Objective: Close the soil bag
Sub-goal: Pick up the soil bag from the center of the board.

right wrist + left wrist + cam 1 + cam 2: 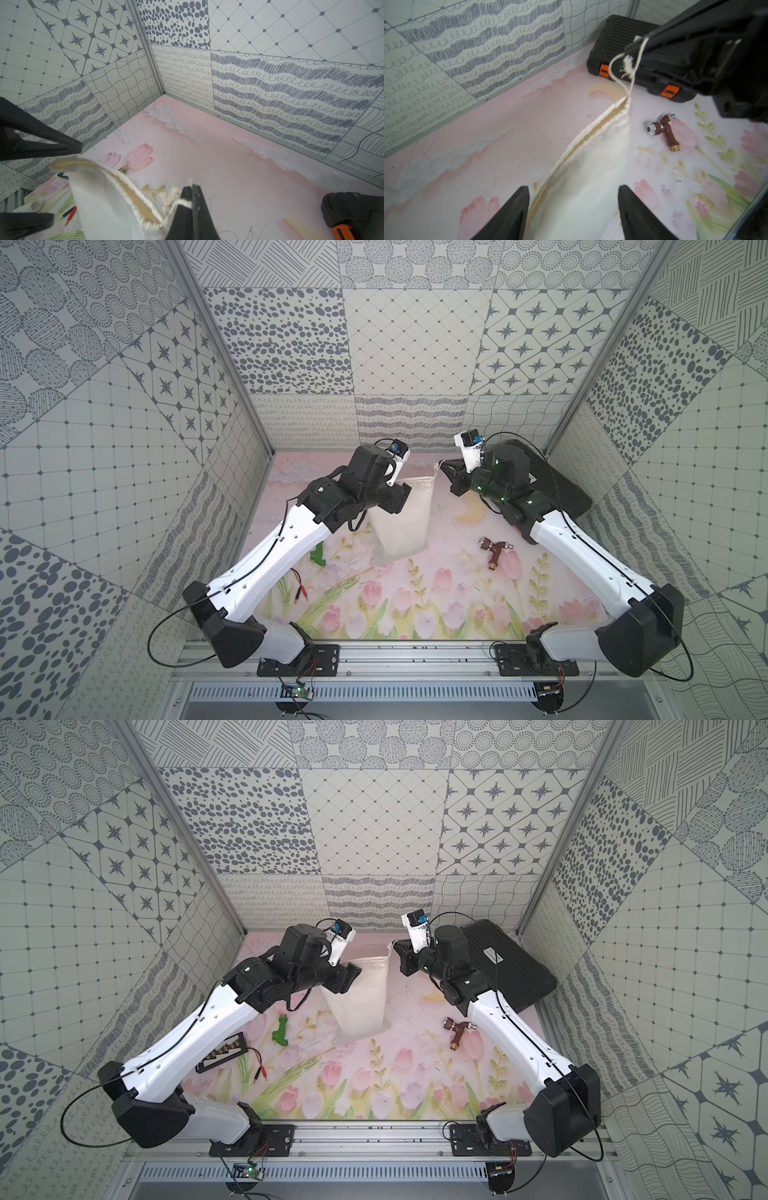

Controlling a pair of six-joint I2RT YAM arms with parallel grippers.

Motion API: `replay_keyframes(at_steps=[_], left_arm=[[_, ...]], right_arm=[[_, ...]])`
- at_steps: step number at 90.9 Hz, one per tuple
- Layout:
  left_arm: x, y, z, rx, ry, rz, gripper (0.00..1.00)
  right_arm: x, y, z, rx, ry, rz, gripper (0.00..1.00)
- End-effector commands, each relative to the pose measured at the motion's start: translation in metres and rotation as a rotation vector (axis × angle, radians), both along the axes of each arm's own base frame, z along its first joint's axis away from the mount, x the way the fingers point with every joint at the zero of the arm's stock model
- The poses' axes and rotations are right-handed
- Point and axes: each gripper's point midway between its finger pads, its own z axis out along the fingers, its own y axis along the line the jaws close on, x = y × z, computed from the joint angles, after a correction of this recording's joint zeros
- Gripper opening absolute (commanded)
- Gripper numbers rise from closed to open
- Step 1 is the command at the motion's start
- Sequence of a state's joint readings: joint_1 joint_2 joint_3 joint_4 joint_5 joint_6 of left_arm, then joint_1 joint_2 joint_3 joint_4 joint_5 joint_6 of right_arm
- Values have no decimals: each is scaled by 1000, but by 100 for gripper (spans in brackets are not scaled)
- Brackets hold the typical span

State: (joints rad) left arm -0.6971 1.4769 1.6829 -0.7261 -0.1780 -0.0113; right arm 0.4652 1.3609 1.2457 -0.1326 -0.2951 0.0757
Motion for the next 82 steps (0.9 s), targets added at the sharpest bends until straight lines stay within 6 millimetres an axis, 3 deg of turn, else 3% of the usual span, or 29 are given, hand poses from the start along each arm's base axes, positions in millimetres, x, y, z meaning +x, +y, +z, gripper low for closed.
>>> replay_keyframes(at_steps=[1, 15, 27, 44, 61, 71, 82], left_arm=[[3, -72, 27, -172, -16, -212, 71], [27, -100, 24, -192, -21, -239, 65], [38, -112, 6, -174, 14, -247, 51], [54, -110, -9, -179, 41, -210, 38], [56, -107, -39, -142, 102, -198, 29], [53, -96, -61, -112, 140, -160, 22], [49, -75, -78, -109, 168, -96, 18]], right_arm=[[-8, 0, 27, 45, -61, 9, 0], [-12, 1, 26, 56, -50, 14, 0], [-16, -3, 29, 60, -57, 5, 0], [-20, -4, 28, 63, -55, 11, 0], [-18, -9, 29, 60, -62, -18, 0], [-11, -21, 31, 53, -73, -94, 0], [4, -50, 31, 58, -69, -254, 0]])
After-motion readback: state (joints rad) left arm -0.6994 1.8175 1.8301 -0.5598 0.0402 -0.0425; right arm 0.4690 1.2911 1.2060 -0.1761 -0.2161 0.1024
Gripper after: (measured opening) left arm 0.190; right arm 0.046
